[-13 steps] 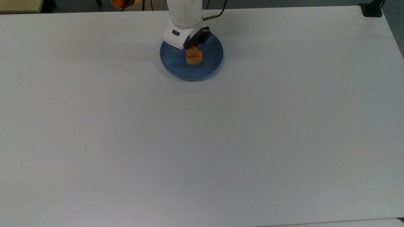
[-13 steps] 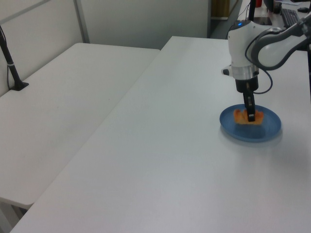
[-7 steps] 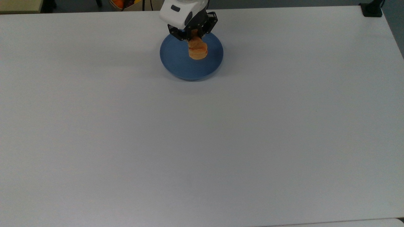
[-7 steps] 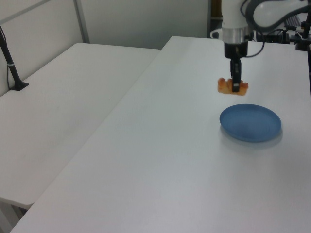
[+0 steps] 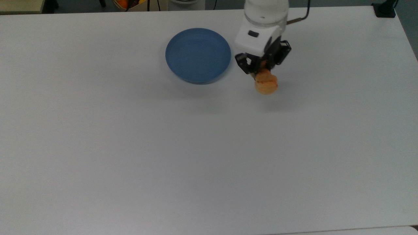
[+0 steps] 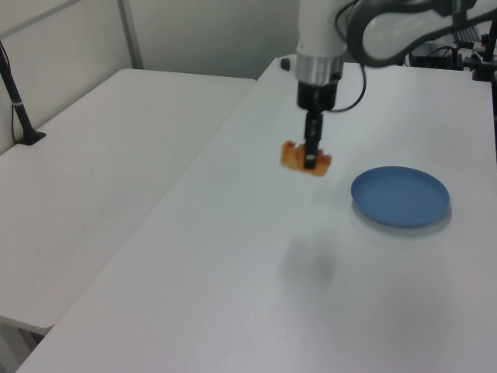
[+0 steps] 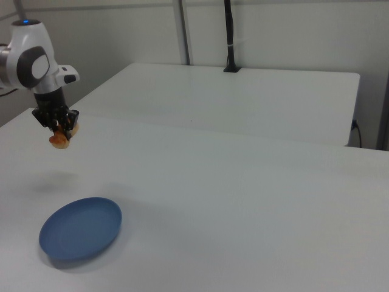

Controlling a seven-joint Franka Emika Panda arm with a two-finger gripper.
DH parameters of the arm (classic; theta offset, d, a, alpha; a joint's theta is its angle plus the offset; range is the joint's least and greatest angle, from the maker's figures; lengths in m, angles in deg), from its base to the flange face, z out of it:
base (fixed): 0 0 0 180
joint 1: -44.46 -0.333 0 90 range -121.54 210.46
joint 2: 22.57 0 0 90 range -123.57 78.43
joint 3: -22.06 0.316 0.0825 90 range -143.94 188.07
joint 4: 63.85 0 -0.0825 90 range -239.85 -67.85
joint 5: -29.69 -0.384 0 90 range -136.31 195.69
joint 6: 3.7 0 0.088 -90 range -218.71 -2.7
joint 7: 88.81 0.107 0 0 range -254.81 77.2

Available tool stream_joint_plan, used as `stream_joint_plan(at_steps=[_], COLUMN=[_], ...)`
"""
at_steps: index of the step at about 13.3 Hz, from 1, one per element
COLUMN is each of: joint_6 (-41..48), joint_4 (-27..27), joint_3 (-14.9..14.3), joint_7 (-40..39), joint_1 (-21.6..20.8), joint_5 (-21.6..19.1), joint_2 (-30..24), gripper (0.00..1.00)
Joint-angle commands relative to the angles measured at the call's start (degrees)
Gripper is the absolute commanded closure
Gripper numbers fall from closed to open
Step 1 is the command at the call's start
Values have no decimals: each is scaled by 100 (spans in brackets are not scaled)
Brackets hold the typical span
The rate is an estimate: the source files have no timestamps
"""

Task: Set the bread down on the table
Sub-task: 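Carry the bread roll away from the plate and lower it to the table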

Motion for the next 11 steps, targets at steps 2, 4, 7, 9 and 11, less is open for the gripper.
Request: stream_joint_plan(at_steps=[2, 4, 7, 9, 11], joint_6=[-1700, -2026, -2948, -3151, -3633], joint_4=[556, 767, 987, 988, 979], joint_3=[-84, -84, -93, -93, -93], joint_7=[629, 788, 1498, 1650, 1659], joint_1=[-784, -951, -1277, -1295, -1313], joint_5=[91, 126, 703, 873, 891], joint_2=[1142, 1494, 2109, 2286, 2479], gripper=[67, 67, 67, 65, 65])
